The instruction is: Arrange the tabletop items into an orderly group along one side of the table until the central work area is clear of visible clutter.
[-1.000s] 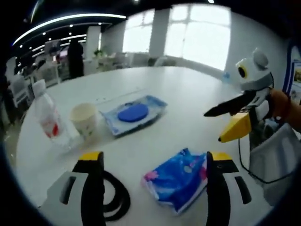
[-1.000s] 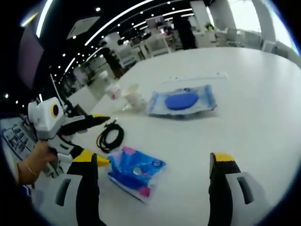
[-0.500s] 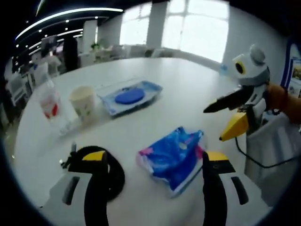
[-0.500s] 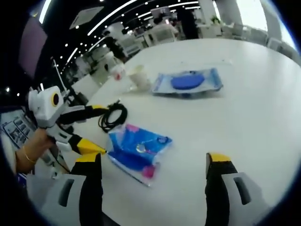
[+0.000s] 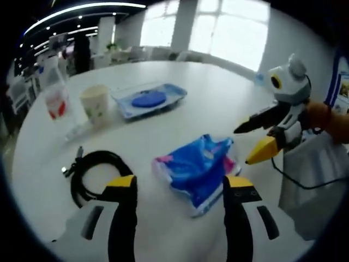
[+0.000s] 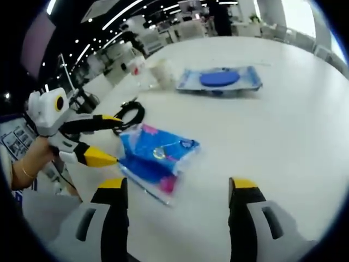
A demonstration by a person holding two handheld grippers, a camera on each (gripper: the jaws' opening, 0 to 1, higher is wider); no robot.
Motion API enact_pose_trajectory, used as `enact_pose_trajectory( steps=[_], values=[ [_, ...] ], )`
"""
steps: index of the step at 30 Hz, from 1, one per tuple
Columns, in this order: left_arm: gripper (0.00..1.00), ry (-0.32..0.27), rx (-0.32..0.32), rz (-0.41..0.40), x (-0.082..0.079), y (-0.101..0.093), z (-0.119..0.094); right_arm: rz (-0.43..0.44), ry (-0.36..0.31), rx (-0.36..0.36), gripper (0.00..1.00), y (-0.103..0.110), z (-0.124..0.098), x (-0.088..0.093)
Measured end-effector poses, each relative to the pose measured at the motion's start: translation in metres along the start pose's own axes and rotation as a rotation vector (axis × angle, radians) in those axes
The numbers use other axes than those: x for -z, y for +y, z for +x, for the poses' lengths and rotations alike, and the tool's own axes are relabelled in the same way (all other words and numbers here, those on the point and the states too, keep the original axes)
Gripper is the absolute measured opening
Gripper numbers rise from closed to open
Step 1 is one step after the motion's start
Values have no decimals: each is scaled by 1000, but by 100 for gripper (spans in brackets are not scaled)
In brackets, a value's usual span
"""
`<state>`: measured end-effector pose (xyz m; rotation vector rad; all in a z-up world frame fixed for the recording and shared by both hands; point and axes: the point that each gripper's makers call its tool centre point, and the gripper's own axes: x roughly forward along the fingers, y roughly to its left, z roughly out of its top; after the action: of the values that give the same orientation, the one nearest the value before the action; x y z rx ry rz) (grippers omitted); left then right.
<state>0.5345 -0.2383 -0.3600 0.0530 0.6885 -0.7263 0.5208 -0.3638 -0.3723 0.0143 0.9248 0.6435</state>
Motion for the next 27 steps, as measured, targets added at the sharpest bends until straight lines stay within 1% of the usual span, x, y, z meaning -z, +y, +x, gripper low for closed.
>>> enact_pose_trajectory(
  steps=[4, 7, 9, 11, 14, 17, 19, 20, 21, 22, 25, 27],
  values=[
    [53, 15, 5, -16, 7, -2, 1, -9, 6, -2, 66, 1, 3, 4],
    [50, 20, 4, -24, 11, -1, 2, -8, 15, 8, 60, -1, 6, 8],
    [46, 27, 0, -36, 15, 0, 3, -18, 22, 21, 55, -2, 8, 10],
    [43, 24, -9, -47, 17, 1, 3, -27, 27, 26, 52, -3, 9, 12],
    [39, 22, -3, -73, 19, -1, 4, -27, 25, 32, 45, -4, 9, 13],
    [36, 28, -8, -63, 22, -1, 5, -27, 21, 33, 39, -4, 9, 13],
    [33, 35, -7, -73, 23, -2, 5, -29, 22, 31, 35, -3, 10, 14],
    [31, 43, -5, -88, 25, -3, 5, -35, 21, 30, 33, -3, 11, 14],
    [28, 59, -17, -110, 29, -1, 5, -39, 22, 29, 30, -2, 11, 14],
    [26, 70, -20, -113, 31, 0, 5, -43, 22, 25, 29, -1, 12, 14],
    [20, 73, -23, -142, 35, 0, 5, -40, 24, 30, 26, -1, 13, 15],
    [14, 78, -10, -168, 37, -2, 6, -35, 37, 29, 20, -2, 14, 17]
  ],
)
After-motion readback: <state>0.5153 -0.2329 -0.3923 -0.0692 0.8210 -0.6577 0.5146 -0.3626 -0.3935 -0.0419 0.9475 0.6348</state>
